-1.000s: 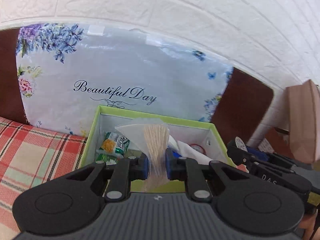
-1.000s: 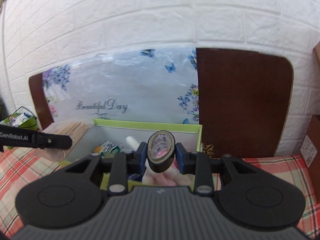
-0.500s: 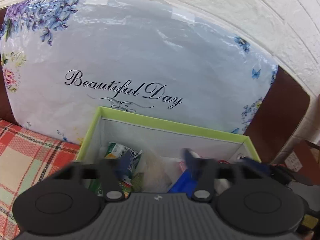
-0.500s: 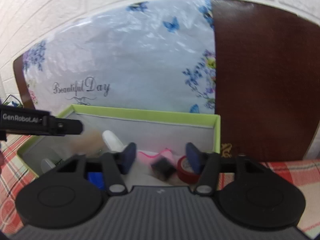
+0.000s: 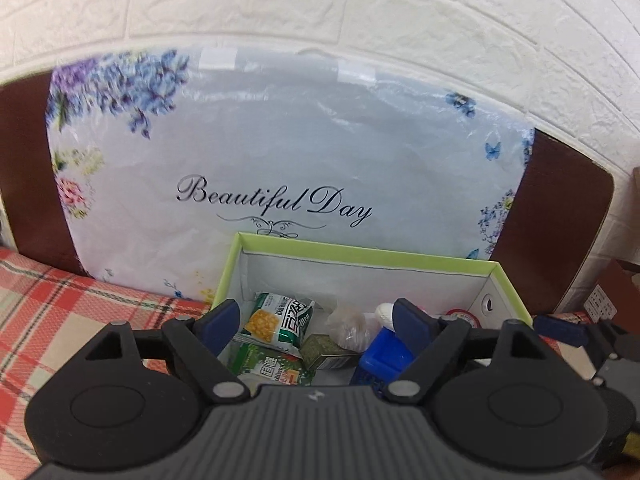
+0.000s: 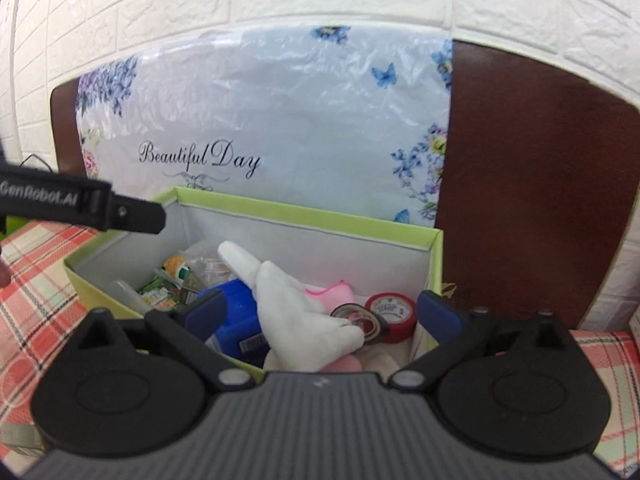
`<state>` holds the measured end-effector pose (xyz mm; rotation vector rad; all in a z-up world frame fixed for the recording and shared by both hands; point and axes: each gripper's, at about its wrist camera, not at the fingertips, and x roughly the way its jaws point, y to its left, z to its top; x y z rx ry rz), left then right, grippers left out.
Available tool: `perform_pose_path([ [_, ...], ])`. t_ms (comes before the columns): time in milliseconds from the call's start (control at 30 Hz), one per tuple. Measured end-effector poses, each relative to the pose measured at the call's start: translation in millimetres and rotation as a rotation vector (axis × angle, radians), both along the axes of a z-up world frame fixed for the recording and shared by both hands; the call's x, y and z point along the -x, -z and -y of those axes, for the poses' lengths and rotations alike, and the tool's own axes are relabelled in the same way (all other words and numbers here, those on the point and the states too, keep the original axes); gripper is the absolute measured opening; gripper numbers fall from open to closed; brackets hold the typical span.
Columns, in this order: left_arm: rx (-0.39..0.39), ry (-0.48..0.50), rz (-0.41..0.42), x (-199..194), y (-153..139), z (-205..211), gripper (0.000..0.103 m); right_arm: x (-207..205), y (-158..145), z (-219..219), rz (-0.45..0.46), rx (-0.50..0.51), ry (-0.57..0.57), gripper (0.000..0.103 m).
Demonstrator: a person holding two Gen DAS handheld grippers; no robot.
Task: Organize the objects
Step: 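Move both tools back from the lime box toward the remaining items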
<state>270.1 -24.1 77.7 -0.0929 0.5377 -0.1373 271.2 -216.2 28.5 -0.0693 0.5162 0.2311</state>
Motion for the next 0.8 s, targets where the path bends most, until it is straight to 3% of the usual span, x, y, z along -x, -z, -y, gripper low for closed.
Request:
perform_pose_path([
  [233, -0.103, -0.02, -0.031, 35, -18, 11, 0.089, 32, -22, 13, -0.047, -0.073, 0.064, 0.103],
  [800, -0.134, 0.018, 0.016, 154, -22, 7, 0.089, 161, -36, 7, -0.03, -0.043, 0.075, 0.103],
])
